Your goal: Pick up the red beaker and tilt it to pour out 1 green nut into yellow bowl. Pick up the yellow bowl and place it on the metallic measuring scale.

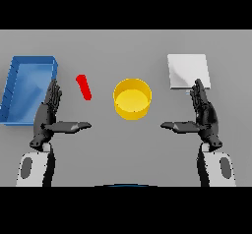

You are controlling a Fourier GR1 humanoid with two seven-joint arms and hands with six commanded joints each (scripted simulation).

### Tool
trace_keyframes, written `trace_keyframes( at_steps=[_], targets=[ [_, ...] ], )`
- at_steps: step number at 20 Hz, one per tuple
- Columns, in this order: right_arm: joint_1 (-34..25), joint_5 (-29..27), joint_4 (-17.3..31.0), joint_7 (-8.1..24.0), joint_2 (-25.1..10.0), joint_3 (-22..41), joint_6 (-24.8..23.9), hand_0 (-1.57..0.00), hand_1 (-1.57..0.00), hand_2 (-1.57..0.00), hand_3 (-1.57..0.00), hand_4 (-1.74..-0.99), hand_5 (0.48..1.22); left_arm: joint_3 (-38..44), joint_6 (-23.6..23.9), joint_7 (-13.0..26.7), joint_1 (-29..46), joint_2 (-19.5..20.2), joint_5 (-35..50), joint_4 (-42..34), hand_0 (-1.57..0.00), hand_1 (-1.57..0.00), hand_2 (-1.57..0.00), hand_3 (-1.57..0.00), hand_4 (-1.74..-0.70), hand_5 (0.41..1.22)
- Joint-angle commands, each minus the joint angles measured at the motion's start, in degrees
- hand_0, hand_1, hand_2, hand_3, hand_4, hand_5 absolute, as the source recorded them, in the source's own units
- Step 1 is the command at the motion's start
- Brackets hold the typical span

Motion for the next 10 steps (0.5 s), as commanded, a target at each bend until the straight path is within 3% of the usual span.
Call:
trace_keyframes(
  at_steps=[1, 6, 8, 10],
  targets=[
    [0.08, 0.03, -0.08, -0.03, 0.12, 0.12, -0.12, 0.0, 0.0, 0.0, 0.0, -1.071, 0.578, -0.12, 0.07, -0.07, 0.21, -0.09, -0.01, -0.17, 0.0, 0.0, 0.0, 0.0, -1.14, 0.66],
    [0.76, 0.99, -0.58, -0.52, 1.22, 1.3, -0.66, 0.0, 0.0, 0.0, 0.0, -1.071, 0.578, -1.18, 0.15, -0.06, 2.17, -0.75, -0.37, -1.88, 0.0, 0.0, 0.0, 0.0, -1.14, 0.66],
    [3.54, 11.35, -4.59, -5.98, -2.8, 5.3, -3.35, 0.0, 0.0, 0.0, 0.0, -1.072, 0.577, -6.13, -0.74, -3.1, 7.84, 1.68, -6.07, -9.06, 0.0, 0.0, 0.0, 0.0, -1.14, 0.66],
    [5.5, 16.55, -7.14, -5.78, -2.99, 8.1, -4.81, 0.0, 0.0, 0.0, 0.0, -1.064, 0.577, -7.79, -0.9, -0.11, 9.42, 2.82, -8.13, -12.41, 0.0, 0.0, 0.0, 0.0, -1.14, 0.662]
  ],
)
